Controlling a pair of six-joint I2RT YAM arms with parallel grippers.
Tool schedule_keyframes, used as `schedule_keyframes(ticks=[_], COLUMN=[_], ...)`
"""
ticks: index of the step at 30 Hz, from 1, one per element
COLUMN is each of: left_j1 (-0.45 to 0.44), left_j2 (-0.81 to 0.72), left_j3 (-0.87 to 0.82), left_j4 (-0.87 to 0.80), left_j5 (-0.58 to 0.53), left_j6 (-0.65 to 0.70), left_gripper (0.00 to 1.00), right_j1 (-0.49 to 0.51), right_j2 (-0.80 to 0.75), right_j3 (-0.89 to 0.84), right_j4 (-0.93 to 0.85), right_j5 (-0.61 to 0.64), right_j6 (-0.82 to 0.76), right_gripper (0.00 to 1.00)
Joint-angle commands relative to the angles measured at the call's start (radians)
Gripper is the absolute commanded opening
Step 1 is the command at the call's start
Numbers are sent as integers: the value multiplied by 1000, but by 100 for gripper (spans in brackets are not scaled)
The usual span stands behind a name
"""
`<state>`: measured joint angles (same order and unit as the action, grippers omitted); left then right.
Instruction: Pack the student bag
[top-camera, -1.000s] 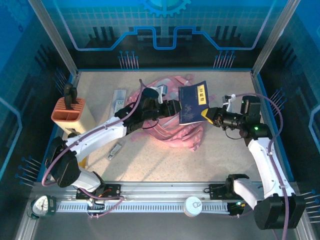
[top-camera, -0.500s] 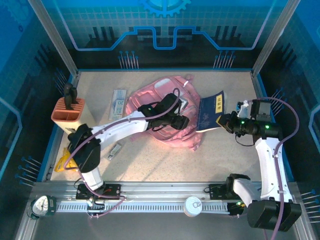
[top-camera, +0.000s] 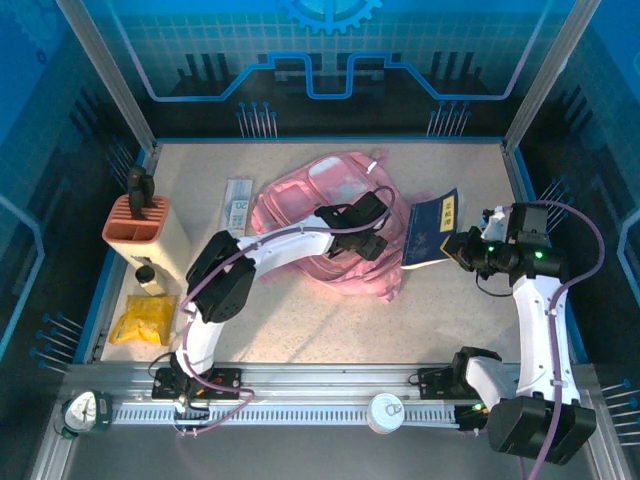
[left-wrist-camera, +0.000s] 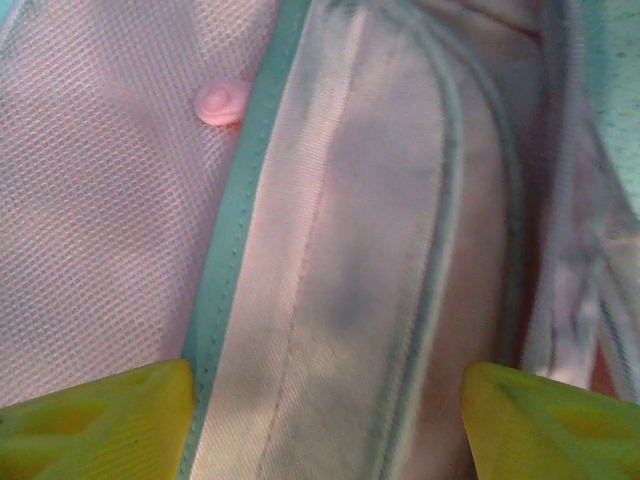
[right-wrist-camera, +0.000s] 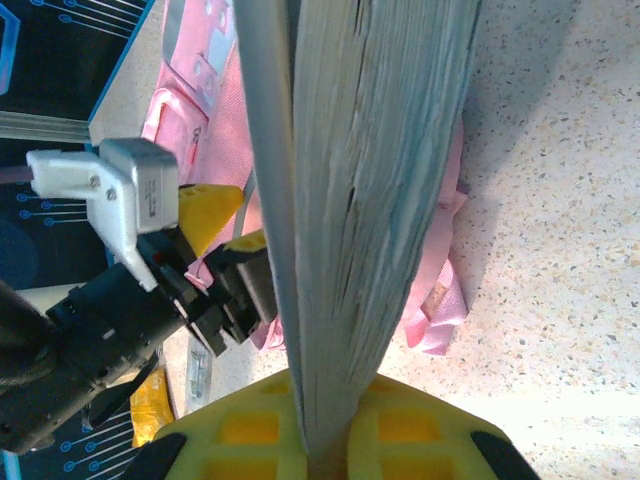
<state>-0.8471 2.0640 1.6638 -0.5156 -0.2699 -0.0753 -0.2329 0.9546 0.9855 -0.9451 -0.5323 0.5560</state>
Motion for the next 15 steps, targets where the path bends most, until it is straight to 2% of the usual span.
schedule_keyframes(ticks=[1, 4, 11, 15], left_j1=[-1, -2, 0, -1], left_j2=[44, 54, 45, 17], left_j3=[58, 60, 50, 72], left_j4=[-52, -48, -41, -65], left_j5=[-79, -79, -80, -106], left_j6=[7, 8, 35, 66], left_gripper=[70, 63, 30, 15], right_j1=[-16, -16, -15, -16], right_j2=[-4, -2, -4, -4], right_j3=[-8, -22, -36, -40], right_j4=[19, 35, 44, 43], right_j5=[-45, -60, -67, -69], right_j6=[-16, -11, -10, -8], right_gripper=[0, 0, 0, 0])
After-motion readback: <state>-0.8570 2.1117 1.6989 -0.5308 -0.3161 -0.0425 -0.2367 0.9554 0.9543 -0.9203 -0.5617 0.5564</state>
